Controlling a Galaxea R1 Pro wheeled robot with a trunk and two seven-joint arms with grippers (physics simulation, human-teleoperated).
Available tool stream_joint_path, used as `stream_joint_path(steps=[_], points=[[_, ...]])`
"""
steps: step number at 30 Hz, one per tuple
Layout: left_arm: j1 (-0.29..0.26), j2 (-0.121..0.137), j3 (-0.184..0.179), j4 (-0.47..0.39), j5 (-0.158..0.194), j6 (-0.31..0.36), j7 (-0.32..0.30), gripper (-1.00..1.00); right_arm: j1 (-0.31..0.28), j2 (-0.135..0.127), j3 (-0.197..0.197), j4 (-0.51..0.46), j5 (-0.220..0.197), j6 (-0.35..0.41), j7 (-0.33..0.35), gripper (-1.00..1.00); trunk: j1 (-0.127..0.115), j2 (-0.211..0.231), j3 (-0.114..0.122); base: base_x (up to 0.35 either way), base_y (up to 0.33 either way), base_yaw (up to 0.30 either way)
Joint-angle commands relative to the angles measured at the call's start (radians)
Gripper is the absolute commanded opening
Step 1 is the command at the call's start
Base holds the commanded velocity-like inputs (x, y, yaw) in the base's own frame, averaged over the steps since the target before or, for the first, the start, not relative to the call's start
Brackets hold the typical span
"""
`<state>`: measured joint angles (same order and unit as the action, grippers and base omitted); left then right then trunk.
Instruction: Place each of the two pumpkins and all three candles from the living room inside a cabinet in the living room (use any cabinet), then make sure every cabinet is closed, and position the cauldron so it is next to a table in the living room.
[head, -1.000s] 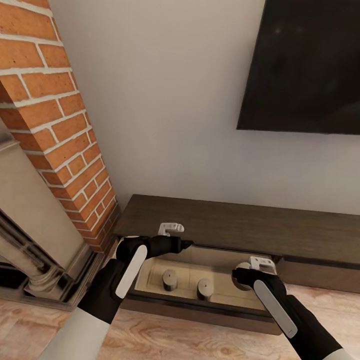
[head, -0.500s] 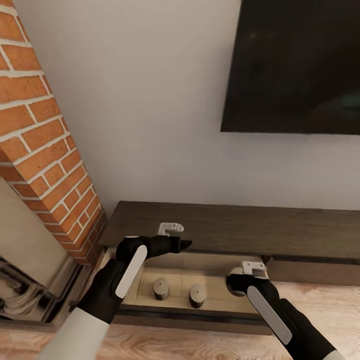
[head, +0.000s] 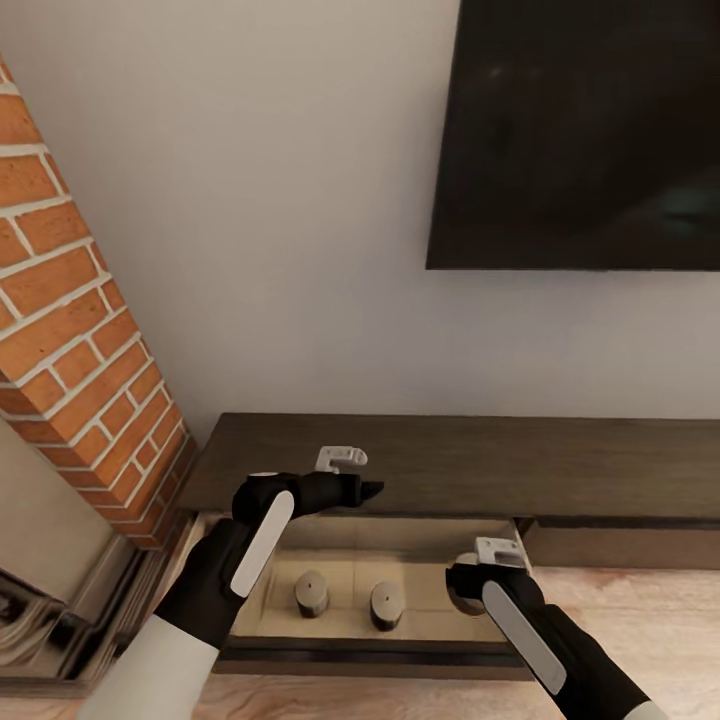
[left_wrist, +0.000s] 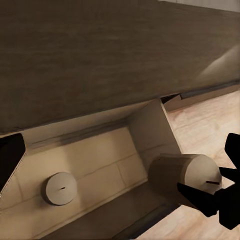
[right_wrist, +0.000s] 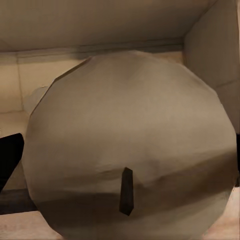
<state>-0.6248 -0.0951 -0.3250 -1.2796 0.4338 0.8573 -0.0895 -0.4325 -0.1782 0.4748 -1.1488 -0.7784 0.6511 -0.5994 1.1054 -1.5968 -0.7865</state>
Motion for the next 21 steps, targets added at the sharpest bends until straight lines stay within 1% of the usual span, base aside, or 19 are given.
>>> stream_joint_path(steps=[1, 4, 7, 14, 16, 19, 20, 21], points=[[0.000, 0.000, 0.000, 0.000, 0.000, 0.000, 0.000, 1.00, 0.000, 0.000, 0.013, -0.001, 0.001, -0.001, 0.000, -1.00, 0.000, 0.000, 0.000, 0.318, 0.000, 0.000], [0.000, 0.000, 0.000, 0.000, -0.001, -0.001, -0.001, 1.00, 0.000, -0.001, 0.052, -0.003, 0.004, -0.003, 0.001, -1.00, 0.000, 0.000, 0.000, 0.299, 0.000, 0.000], [0.000, 0.000, 0.000, 0.000, 0.000, -0.001, -0.001, 1.00, 0.000, -0.001, 0.060, -0.002, 0.003, -0.003, 0.002, -1.00, 0.000, 0.000, 0.000, 0.134, 0.000, 0.000], [0.000, 0.000, 0.000, -0.001, 0.000, 0.000, -0.001, 1.00, 0.000, -0.001, 0.063, 0.006, 0.000, -0.002, 0.003, -1.00, 0.000, 0.000, 0.000, 0.015, 0.000, 0.000], [0.000, 0.000, 0.000, 0.000, 0.000, 0.000, -0.001, 1.00, -0.001, 0.000, 0.063, 0.032, 0.000, -0.004, 0.004, -1.00, 0.000, 0.000, 0.000, 0.001, 0.000, 0.000], [0.000, -0.001, 0.000, 0.000, 0.000, -0.001, -0.001, 1.00, -0.025, 0.006, 0.064, 0.097, 0.001, -0.006, 0.006, -1.00, 0.000, 0.000, 0.000, 0.000, 0.000, 0.000], [0.000, 0.000, 0.000, 0.000, 0.000, -0.001, -0.001, 1.00, -0.038, 0.011, 0.064, 0.136, 0.005, -0.007, 0.014, -1.00, 0.000, 0.000, 0.000, 0.000, 0.000, 0.000], [0.000, 0.000, 0.000, 0.000, 0.000, -0.001, -0.001, 1.00, -0.052, 0.016, 0.064, 0.172, 0.009, -0.007, 0.038, -1.00, 0.000, 0.000, 0.000, 0.000, 0.000, 0.000]])
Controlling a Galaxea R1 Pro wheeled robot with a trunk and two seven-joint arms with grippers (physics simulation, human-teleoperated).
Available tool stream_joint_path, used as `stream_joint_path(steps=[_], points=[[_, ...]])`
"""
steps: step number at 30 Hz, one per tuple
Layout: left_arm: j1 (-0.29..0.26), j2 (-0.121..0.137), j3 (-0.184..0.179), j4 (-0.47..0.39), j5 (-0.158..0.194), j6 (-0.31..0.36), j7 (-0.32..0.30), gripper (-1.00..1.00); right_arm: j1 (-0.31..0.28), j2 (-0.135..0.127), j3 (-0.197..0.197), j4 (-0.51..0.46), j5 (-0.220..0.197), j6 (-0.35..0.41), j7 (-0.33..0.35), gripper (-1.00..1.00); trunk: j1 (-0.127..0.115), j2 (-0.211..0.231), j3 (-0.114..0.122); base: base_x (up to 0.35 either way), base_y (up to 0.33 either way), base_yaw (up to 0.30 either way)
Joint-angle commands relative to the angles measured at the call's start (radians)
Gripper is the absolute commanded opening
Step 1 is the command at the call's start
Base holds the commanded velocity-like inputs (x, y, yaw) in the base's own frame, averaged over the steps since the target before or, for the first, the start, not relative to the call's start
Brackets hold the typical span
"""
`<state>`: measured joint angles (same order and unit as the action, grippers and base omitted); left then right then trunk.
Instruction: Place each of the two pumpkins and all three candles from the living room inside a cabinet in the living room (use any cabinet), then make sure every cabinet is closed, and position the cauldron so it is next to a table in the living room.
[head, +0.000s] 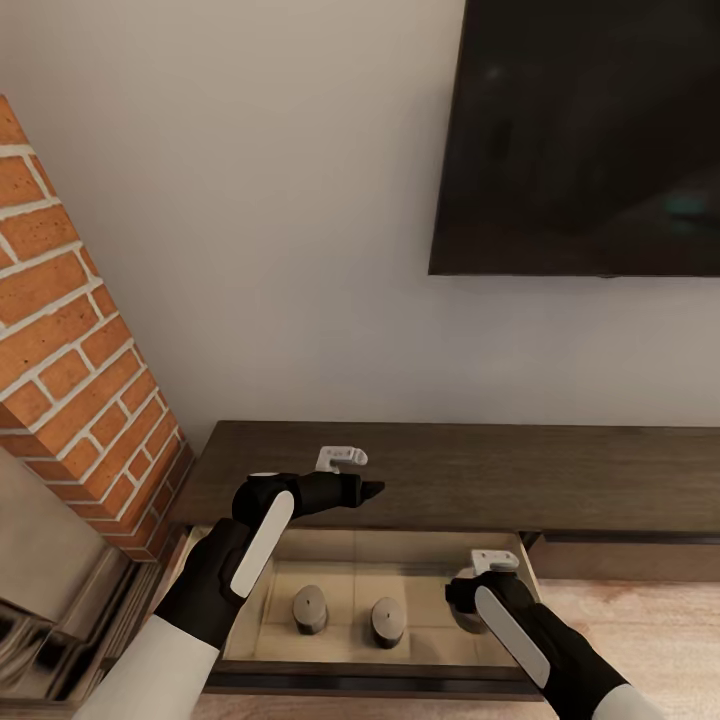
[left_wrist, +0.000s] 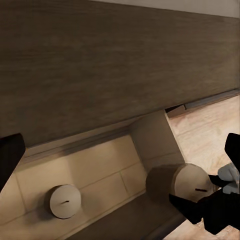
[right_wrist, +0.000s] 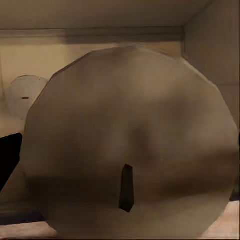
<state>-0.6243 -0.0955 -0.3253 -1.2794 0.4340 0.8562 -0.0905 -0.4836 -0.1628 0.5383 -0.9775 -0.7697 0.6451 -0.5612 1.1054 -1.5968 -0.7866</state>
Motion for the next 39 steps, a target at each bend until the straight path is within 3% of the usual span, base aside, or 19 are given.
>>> stream_joint_path(steps=[1, 4, 5, 8, 11, 17, 24, 29, 36, 39], points=[[0.000, 0.000, 0.000, 0.000, 0.000, 0.000, 0.000, 1.00, -0.015, 0.002, 0.001, 0.030, 0.003, -0.003, 0.044, -1.00, 0.000, 0.000, 0.000, 0.000, 0.000, 0.000], [0.000, 0.000, 0.000, 0.000, 0.000, 0.000, 0.000, 1.00, -0.029, 0.003, 0.002, 0.069, 0.043, -0.006, 0.150, -1.00, 0.000, 0.000, 0.000, 0.000, 0.000, 0.000], [0.000, 0.000, 0.000, 0.000, 0.000, 0.000, 0.000, 1.00, -0.033, 0.004, 0.002, 0.079, 0.117, -0.008, 0.201, -1.00, 0.000, 0.000, 0.000, 0.000, 0.000, 0.000], [0.001, -0.001, -0.001, 0.002, 0.000, -0.001, 0.001, 1.00, -0.034, 0.008, 0.001, 0.086, 0.192, -0.008, 0.234, -1.00, 0.000, 0.000, 0.000, 0.000, 0.000, 0.000], [0.001, -0.001, 0.000, 0.019, -0.001, -0.005, 0.001, 1.00, -0.035, 0.019, 0.000, 0.102, 0.227, -0.009, 0.254, -1.00, 0.000, 0.000, 0.000, 0.000, 0.000, 0.000], [0.001, -0.001, 0.000, 0.029, -0.001, -0.007, 0.001, 1.00, -0.071, 0.029, 0.000, 0.209, 0.239, -0.028, 0.271, -1.00, 0.000, 0.000, 0.000, 0.000, 0.000, 0.000], [0.001, -0.002, 0.000, 0.030, -0.001, -0.008, 0.001, 1.00, -0.142, 0.031, 0.001, 0.392, 0.249, -0.140, 0.443, -1.00, 0.000, 0.000, 0.000, 0.000, 0.000, 0.000], [0.001, -0.002, 0.000, 0.033, -0.001, -0.009, 0.001, 1.00, -0.148, 0.042, 0.000, 0.421, 0.282, -0.168, 0.454, -1.00, 0.000, 0.000, 0.000, 0.000, 0.000, 0.000], [0.001, -0.003, 0.000, 0.033, -0.001, -0.010, 0.002, 1.00, -0.164, 0.057, 0.001, 0.500, 0.287, -0.220, 0.461, -1.00, 0.000, 0.000, 0.000, 0.000, 0.000, 0.000], [0.001, -0.003, 0.000, 0.033, 0.000, -0.011, 0.002, 1.00, -0.185, 0.080, 0.001, 0.561, 0.291, -0.255, 0.461, -1.00, 0.000, 0.000, 0.000, 0.000, 0.000, 0.000]])
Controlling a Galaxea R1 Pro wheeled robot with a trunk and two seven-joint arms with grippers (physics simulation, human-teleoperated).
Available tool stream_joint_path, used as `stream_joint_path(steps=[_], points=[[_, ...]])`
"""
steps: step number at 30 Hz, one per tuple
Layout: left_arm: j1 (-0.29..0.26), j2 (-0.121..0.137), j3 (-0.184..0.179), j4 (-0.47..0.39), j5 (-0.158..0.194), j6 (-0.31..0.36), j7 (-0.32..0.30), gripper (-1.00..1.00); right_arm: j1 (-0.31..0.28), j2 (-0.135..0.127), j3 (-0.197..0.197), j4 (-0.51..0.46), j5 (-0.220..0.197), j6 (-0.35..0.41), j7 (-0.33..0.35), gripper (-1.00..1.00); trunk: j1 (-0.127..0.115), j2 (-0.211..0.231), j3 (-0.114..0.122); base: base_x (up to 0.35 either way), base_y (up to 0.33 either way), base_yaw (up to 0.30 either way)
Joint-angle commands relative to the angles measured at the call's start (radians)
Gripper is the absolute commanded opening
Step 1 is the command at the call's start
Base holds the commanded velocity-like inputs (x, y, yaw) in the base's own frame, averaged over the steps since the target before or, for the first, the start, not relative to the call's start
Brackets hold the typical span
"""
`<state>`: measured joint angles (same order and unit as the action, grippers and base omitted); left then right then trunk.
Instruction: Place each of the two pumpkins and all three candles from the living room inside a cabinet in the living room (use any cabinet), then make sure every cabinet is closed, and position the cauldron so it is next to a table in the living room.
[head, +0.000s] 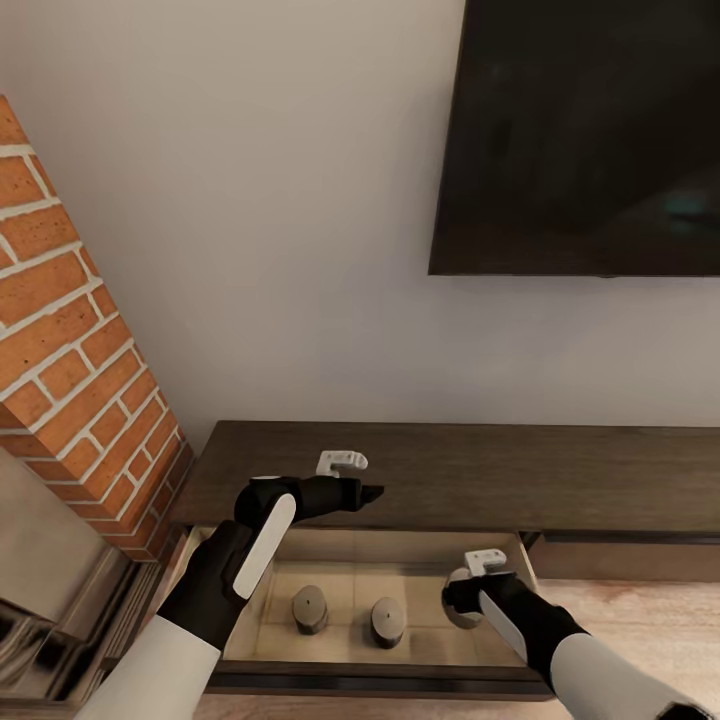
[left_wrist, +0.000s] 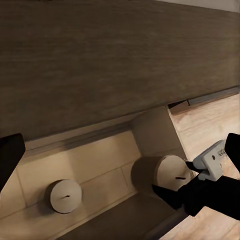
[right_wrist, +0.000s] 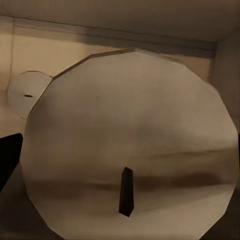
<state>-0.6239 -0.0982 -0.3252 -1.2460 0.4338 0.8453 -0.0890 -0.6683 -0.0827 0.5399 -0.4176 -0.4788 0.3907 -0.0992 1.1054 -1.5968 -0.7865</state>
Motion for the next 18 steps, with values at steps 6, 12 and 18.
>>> stream_joint_path(steps=[6, 12, 18], points=[[0.001, 0.000, 0.000, 0.000, 0.000, 0.000, 0.000, 1.00, -0.033, 0.035, 0.000, 0.098, 0.067, -0.076, 0.000, -1.00, 0.000, 0.000, 0.000, 0.044, 0.000, 0.000], [0.001, 0.000, 0.000, 0.018, 0.003, -0.003, -0.001, 1.00, -0.036, 0.040, 0.000, 0.105, 0.076, -0.088, 0.002, -1.00, 0.000, 0.000, 0.000, 0.188, 0.000, 0.000], [0.001, 0.001, 0.001, 0.020, 0.005, -0.004, -0.006, 1.00, -0.036, 0.040, 0.000, 0.105, 0.075, -0.088, 0.002, -1.00, 0.000, 0.000, 0.000, 0.018, 0.000, 0.000]])
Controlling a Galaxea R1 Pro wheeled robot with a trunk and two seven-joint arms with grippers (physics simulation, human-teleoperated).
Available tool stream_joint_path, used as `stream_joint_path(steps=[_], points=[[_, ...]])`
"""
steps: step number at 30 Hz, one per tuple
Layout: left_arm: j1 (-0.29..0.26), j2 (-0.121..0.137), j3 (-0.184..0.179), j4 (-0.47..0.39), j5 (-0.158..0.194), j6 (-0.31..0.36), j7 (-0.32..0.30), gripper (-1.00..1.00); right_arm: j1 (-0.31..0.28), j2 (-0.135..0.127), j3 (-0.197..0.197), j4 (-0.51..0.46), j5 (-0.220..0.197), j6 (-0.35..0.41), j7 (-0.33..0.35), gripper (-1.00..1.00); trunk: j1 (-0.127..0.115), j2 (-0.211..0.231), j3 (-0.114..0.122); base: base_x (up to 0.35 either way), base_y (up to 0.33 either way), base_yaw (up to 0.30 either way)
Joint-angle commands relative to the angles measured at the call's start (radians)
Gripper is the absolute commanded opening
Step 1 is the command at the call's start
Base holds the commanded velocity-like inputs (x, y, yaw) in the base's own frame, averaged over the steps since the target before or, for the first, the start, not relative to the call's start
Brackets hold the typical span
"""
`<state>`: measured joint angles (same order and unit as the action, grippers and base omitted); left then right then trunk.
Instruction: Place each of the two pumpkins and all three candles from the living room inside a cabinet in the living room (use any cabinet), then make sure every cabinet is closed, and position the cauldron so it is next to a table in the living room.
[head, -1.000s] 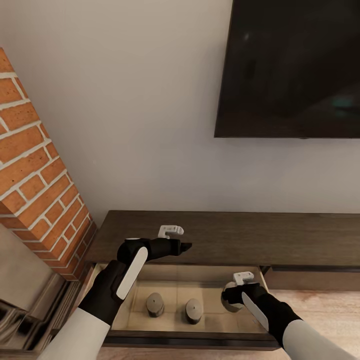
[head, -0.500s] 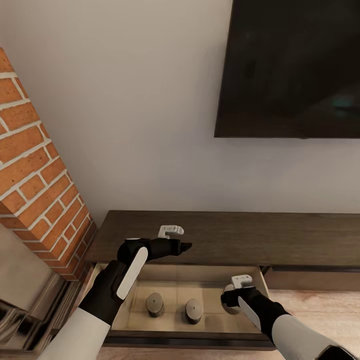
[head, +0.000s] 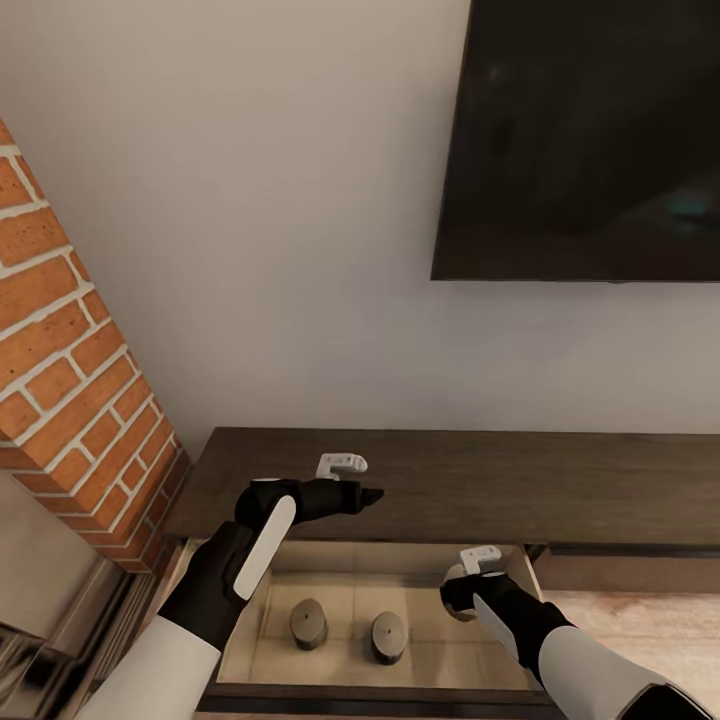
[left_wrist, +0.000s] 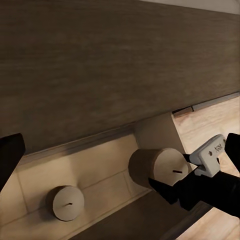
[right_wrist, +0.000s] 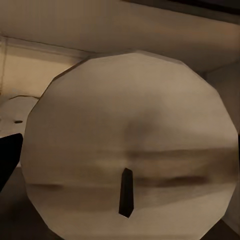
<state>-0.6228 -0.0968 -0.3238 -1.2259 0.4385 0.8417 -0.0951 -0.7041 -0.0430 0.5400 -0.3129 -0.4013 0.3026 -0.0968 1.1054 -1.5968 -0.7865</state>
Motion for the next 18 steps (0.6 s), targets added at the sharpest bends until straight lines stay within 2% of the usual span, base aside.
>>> stream_joint_path(steps=[1, 3, 7, 18], points=[[0.000, 0.000, 0.000, 0.000, 0.000, 0.000, 0.000, 1.00, 0.000, 0.000, 0.000, 0.000, -0.002, 0.000, 0.000, -1.00, 0.000, 0.000, 0.000, 0.003, 0.000, 0.000], [0.000, 0.000, 0.000, -0.001, 0.001, -0.001, -0.001, 1.00, 0.000, 0.000, 0.000, 0.000, -0.002, 0.000, 0.007, -1.00, 0.000, 0.000, 0.000, 0.001, 0.000, 0.000], [0.000, 0.000, 0.000, -0.001, 0.002, -0.001, -0.004, 1.00, 0.000, -0.002, 0.000, -0.001, 0.000, 0.001, 0.064, -1.00, 0.000, 0.000, 0.000, 0.000, 0.000, 0.000], [0.000, -0.001, 0.000, -0.002, 0.000, -0.001, -0.004, 1.00, 0.000, -0.002, -0.002, -0.008, 0.001, 0.004, 0.084, -1.00, 0.042, -0.077, -0.034, 0.000, 0.000, 0.000]])
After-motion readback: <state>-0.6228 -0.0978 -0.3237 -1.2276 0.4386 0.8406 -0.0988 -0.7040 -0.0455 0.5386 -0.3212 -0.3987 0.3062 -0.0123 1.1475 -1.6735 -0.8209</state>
